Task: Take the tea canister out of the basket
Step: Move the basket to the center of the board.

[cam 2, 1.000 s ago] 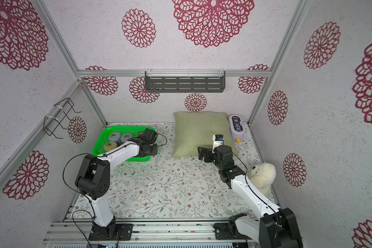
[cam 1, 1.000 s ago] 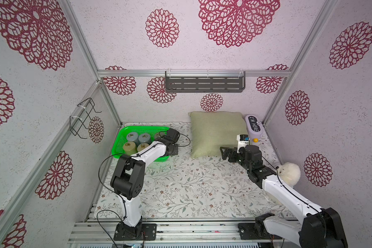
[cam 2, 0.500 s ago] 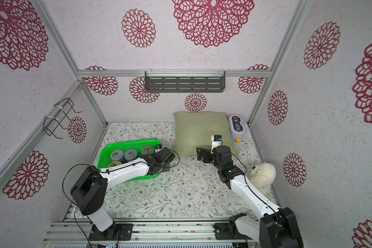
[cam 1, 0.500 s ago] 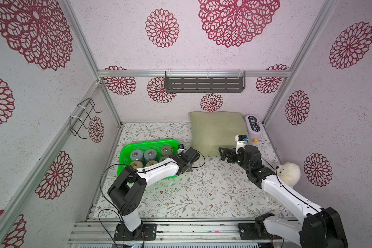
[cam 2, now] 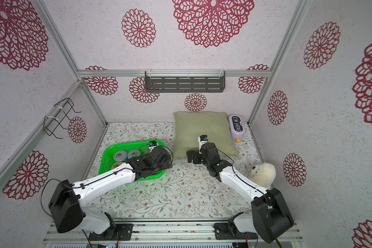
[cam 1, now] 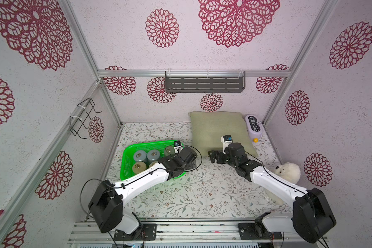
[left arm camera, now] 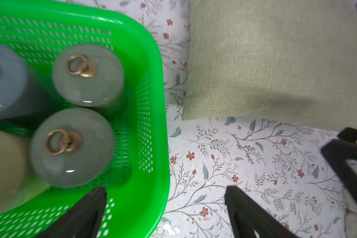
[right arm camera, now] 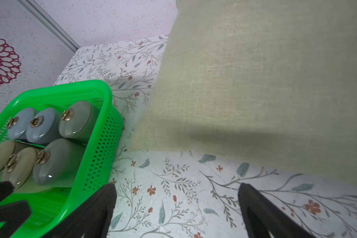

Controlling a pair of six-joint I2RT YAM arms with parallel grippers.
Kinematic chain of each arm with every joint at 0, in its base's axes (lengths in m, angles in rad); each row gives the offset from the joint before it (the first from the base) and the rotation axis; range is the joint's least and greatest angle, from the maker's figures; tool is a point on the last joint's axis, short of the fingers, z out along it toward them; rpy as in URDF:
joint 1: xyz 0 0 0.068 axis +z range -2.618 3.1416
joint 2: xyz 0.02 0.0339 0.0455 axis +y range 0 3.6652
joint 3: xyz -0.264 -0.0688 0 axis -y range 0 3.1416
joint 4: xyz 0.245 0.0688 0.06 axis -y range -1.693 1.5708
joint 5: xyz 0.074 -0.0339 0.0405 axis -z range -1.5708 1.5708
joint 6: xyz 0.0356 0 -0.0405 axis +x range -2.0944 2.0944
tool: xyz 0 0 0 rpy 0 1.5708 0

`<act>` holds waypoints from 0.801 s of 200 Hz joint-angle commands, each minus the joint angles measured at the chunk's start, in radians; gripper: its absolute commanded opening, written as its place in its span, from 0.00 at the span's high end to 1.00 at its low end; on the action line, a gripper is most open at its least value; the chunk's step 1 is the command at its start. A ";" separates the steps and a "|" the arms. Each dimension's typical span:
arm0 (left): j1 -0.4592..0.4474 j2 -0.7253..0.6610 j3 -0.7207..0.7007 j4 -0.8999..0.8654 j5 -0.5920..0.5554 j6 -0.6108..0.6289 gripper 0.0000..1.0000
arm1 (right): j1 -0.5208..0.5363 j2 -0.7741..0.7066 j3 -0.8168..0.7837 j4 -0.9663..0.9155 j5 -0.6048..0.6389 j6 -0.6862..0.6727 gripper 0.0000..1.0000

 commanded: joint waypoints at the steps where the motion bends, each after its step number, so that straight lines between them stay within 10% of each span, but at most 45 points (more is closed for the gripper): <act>1: 0.011 -0.099 -0.041 -0.117 -0.128 -0.017 0.03 | 0.083 0.048 0.101 -0.063 0.067 -0.013 0.02; 69: 0.095 -0.473 -0.270 -0.151 -0.186 -0.043 0.02 | 0.261 0.395 0.387 -0.139 0.099 0.089 0.41; 123: 0.141 -0.699 -0.386 -0.134 -0.155 -0.024 0.03 | 0.304 0.586 0.592 -0.212 0.144 0.129 0.45; 160: 0.156 -0.764 -0.419 -0.136 -0.149 -0.009 0.03 | 0.321 0.649 0.643 -0.254 0.190 0.162 0.68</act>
